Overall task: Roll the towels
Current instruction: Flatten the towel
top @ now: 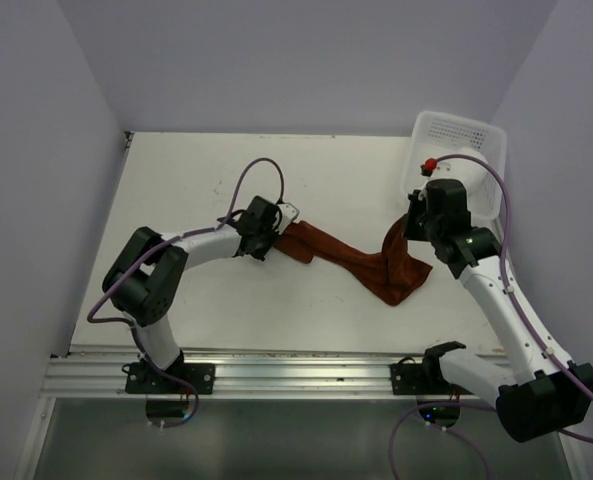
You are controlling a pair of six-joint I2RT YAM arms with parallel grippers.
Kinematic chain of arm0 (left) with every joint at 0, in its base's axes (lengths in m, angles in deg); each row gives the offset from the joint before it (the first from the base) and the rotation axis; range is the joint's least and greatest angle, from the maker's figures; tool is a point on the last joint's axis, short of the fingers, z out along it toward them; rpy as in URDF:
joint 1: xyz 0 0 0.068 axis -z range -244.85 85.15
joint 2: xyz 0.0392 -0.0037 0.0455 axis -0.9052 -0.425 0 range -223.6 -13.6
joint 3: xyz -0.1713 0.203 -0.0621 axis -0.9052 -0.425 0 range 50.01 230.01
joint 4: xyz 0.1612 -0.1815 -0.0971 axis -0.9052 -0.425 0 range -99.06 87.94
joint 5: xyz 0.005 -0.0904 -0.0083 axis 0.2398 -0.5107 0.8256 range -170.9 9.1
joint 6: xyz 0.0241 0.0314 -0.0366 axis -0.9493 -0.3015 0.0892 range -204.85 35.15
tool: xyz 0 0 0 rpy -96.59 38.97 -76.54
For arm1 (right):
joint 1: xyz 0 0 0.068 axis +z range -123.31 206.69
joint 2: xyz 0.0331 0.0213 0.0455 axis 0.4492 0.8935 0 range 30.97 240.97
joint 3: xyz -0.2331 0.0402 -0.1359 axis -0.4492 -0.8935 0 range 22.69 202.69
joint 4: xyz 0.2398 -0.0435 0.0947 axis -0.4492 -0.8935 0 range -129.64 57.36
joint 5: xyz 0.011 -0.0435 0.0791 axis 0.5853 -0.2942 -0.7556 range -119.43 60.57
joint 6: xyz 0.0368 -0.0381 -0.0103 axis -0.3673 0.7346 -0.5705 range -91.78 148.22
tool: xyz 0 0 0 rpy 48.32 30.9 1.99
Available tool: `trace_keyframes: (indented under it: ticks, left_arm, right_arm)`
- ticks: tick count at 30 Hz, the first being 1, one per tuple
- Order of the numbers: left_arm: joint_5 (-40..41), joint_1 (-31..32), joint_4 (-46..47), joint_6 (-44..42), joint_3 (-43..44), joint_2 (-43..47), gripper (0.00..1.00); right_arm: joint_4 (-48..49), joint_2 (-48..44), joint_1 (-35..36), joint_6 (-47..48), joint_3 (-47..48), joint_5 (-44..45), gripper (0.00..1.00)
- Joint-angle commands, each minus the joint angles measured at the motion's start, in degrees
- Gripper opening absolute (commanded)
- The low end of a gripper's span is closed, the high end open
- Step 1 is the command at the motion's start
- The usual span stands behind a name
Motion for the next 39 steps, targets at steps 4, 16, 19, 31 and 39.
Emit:
trace_keyframes:
  ticks: [4, 16, 19, 31, 39]
  left_arm:
    - [1.1, -1.4, 1.7, -0.1, 1.2, -1.4, 0.0]
    - [8.3, -9.9, -0.8, 14.5, -0.1, 20.9, 0.0]
    - [6.8, -13.4, -1.0, 15.8, 0.6, 26.5, 0.0]
    - [5.9, -27.0, -4.8, 19.6, 4.3, 31.0, 0.0]
    - [0.0, -36.2, -4.9, 20.9, 6.9, 30.8, 0.0]
  right_arm:
    - [1.6, -0.8, -0.4, 0.0, 0.0, -0.2, 0.0]
    - [-4.0, 0.1, -0.5, 0.5, 6.1, 5.6, 0.0]
    - [-5.0, 0.6, -0.4, 0.1, 7.9, 5.5, 0.0]
    - [-11.7, 7.2, -0.9, 1.4, 22.5, 14.8, 0.0]
    - [-13.4, 8.3, -2.9, 2.2, 27.9, 15.2, 0.0]
